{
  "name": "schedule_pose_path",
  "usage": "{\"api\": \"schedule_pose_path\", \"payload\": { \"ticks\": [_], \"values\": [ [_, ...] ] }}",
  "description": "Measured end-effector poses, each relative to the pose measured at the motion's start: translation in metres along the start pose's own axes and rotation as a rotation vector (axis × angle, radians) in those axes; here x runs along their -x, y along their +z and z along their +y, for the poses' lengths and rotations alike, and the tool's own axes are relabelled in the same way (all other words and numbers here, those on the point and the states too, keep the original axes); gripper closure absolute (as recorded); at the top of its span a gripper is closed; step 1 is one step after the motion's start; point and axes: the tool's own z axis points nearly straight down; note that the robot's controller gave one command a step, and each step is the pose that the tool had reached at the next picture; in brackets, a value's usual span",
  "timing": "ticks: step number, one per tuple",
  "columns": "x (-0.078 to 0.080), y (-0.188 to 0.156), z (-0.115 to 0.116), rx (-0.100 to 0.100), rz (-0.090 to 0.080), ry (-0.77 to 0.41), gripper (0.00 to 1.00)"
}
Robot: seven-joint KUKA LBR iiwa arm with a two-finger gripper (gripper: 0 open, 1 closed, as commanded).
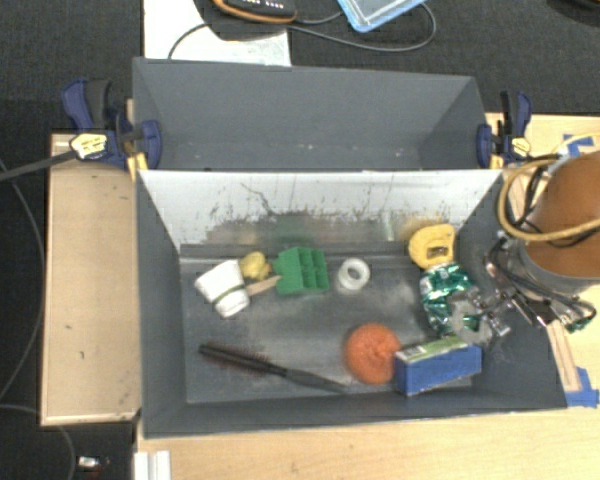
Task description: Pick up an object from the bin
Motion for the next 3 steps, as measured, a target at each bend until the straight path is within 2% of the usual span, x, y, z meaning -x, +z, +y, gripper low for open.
{"api": "schedule_pose_path", "payload": {
  "ticks": [1, 2, 3],
  "values": [
    [0.009, -0.002, -0.003, -0.004, -0.005, -0.033, 1.00],
    [0.007, -0.001, -0.001, -0.001, -0.003, 0.021, 1.00],
    [0.006, 0.014, -0.001, -0.005, -0.007, -0.011, 1.00]
  ]
}}
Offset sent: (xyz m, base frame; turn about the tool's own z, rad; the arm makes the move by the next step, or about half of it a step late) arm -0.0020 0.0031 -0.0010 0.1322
